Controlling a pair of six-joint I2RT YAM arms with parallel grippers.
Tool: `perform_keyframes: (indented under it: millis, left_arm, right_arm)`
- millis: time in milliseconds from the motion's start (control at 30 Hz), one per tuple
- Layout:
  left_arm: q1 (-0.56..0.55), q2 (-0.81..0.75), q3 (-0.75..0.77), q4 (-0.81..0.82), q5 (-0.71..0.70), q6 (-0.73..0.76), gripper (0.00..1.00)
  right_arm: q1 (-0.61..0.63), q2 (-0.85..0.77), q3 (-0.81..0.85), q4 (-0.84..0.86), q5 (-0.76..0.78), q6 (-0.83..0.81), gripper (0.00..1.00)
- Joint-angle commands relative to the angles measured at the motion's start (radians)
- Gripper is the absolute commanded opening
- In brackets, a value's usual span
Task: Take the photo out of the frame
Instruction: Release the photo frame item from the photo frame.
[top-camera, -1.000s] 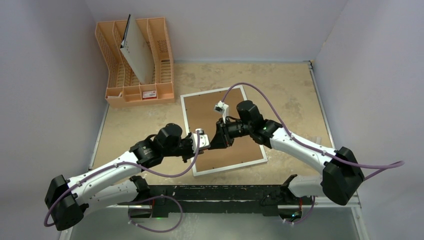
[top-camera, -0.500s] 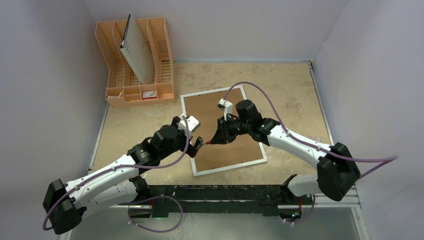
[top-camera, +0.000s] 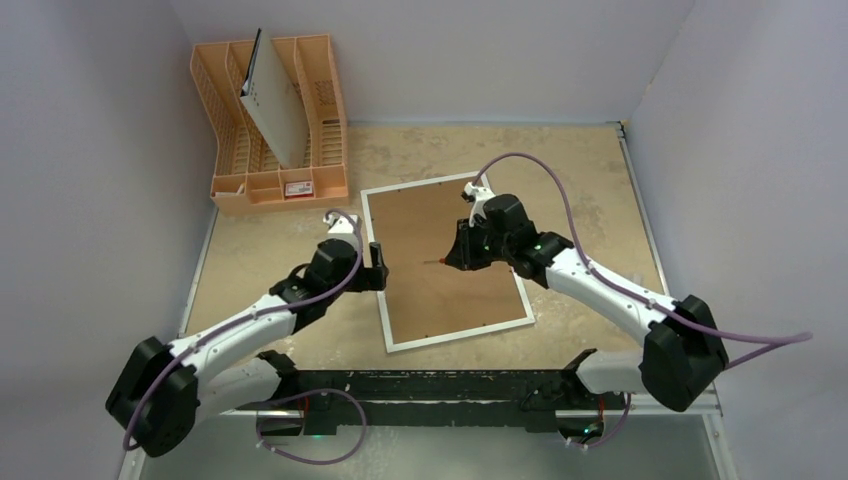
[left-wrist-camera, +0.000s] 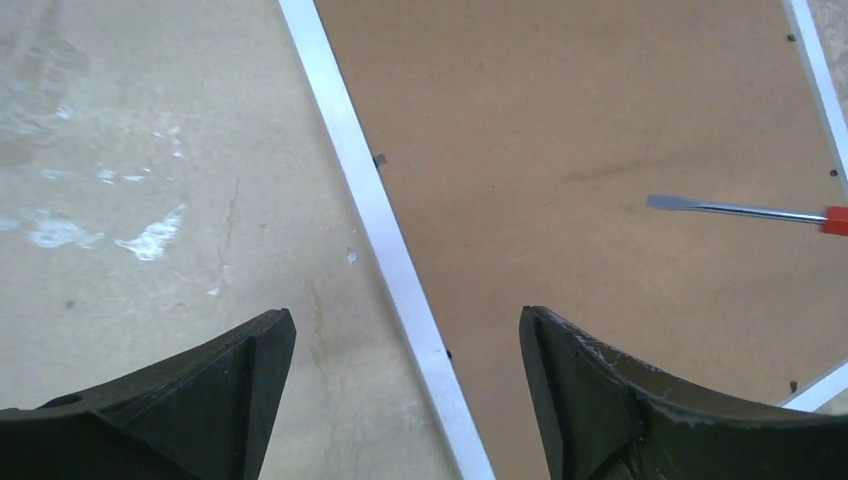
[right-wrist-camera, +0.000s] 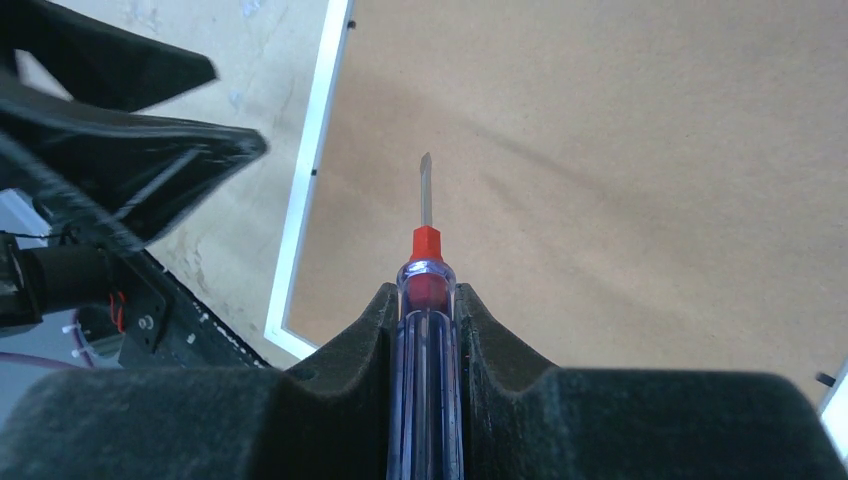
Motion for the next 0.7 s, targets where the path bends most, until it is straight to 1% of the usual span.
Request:
perform_keyframes:
  millis: [0,67,167,200,300,400,467,667]
  left_arm:
    - [0.013,0.155,0.072,0.095,0.034,-0.109,0.83]
    - [0.015,0.244,0.116,0.055,0.032,-0.118,0.81]
    - [0.017,0.335,0.143,0.055,0.014,-0.133,0.77]
    - [0.02,0.347,0.149,0.056,0.011,-0.14,0.74]
    - [0.022,0.351,0.145,0.069,-0.019,-0.153,0.7]
    - [0.027,0.364,0.155,0.061,-0.042,-0.143,0.63]
    - [0.03,0.382,0.167,0.048,-0.043,-0.127,0.56]
    - [0.03,0.426,0.16,0.05,-0.032,-0.085,0.53]
  right_arm:
    - [0.0,-0.065,0.026,-0.029,0.071,0.025,0.0]
    - [0.0,-0.075,0.025,-0.035,0.073,0.026,0.0]
    - [0.001,-0.087,0.029,-0.046,0.074,0.029,0.0]
    - [0.0,-0.091,0.031,-0.049,0.073,0.028,0.0]
    - [0.001,-0.101,0.031,-0.058,0.072,0.026,0.0]
    - [0.001,-0.108,0.034,-0.067,0.077,0.022,0.0]
    - [0.0,-0.112,0.037,-0.073,0.081,0.018,0.0]
    - [0.0,-0.12,0.039,-0.073,0.084,0.016,0.0]
